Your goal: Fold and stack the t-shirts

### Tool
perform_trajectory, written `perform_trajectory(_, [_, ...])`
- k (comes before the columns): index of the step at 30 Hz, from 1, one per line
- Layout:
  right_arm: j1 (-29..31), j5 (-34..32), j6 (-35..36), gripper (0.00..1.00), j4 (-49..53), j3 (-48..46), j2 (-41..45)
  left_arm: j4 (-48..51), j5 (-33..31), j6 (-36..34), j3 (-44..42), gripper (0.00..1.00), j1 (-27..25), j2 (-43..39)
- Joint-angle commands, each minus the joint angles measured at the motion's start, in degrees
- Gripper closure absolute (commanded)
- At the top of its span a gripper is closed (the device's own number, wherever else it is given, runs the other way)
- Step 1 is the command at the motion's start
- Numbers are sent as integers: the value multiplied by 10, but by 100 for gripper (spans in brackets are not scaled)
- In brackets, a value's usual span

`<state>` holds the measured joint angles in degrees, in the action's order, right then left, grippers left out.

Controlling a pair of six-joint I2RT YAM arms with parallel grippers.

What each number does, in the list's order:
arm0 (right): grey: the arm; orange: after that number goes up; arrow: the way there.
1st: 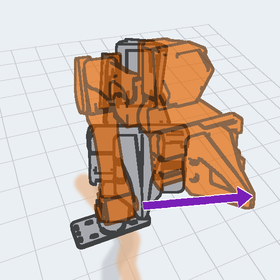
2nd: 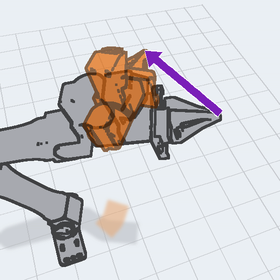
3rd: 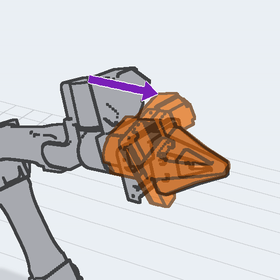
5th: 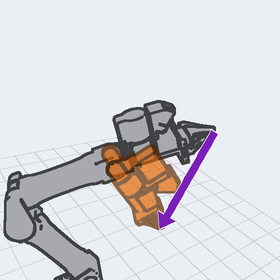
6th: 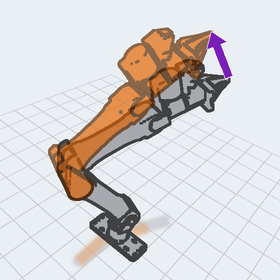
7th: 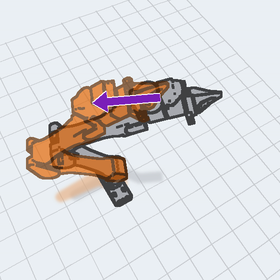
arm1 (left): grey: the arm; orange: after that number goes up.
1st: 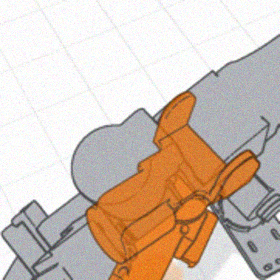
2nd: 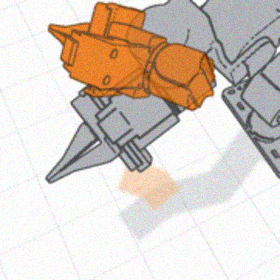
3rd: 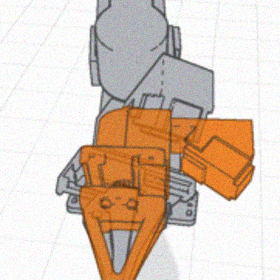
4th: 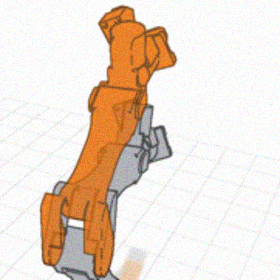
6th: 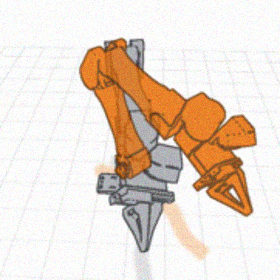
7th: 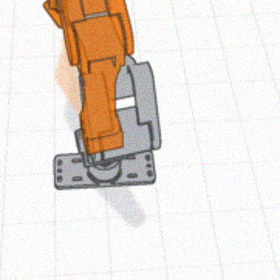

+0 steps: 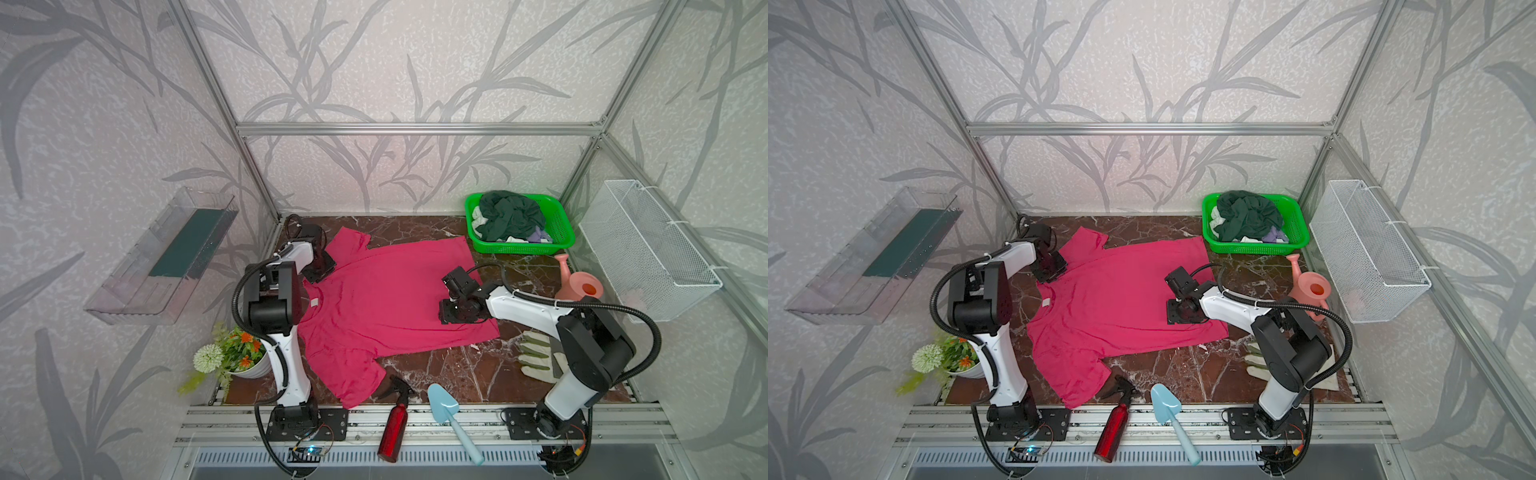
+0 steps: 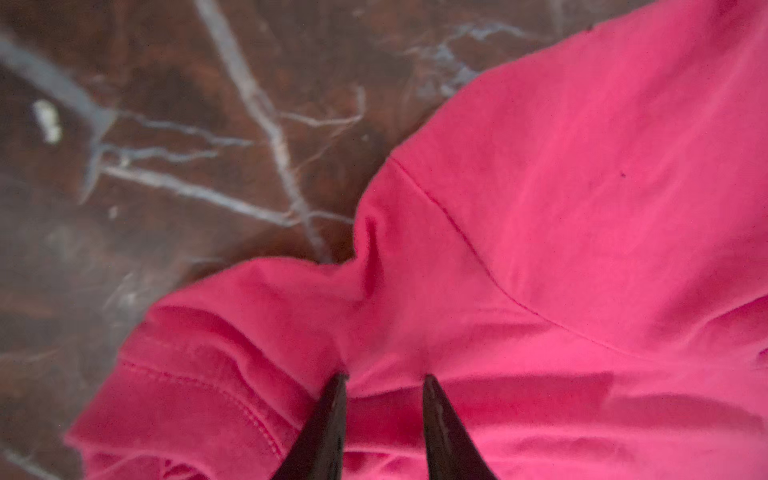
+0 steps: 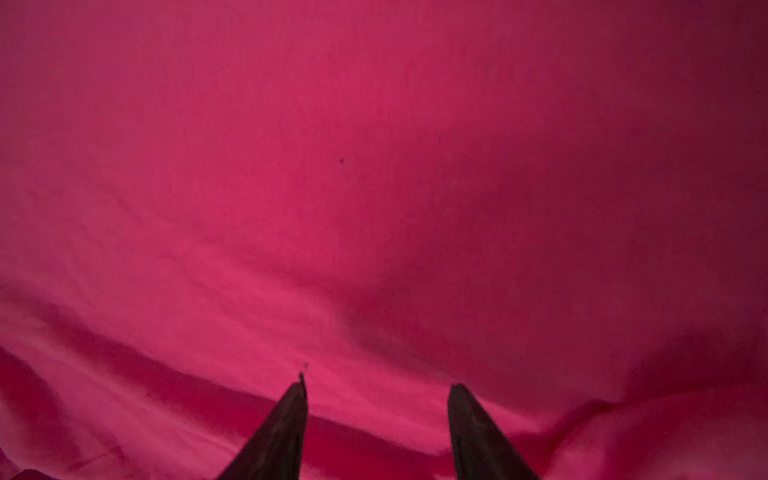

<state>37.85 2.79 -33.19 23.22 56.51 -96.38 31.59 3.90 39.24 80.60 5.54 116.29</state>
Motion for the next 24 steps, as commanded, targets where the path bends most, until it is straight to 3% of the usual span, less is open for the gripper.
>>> perform_trajectory(1, [4, 15, -4, 44, -1, -22, 22, 12, -32, 26, -54, 67, 10, -17])
perform_trajectory(6, [8, 28, 2, 44, 4, -28, 37, 15, -50, 33, -84, 68, 14, -51])
perform_trajectory(11, [10, 16, 29, 44, 53, 25, 56, 13, -55, 16, -73, 68, 13, -95])
perform_trajectory(19, [4, -51, 78, 42, 88, 137, 59, 35, -2, -56, 68, 65, 9, -52])
perform_trajectory(24, [-16, -57, 92, 29, 58, 158, 42, 38, 25, -90, 166, 63, 5, 18])
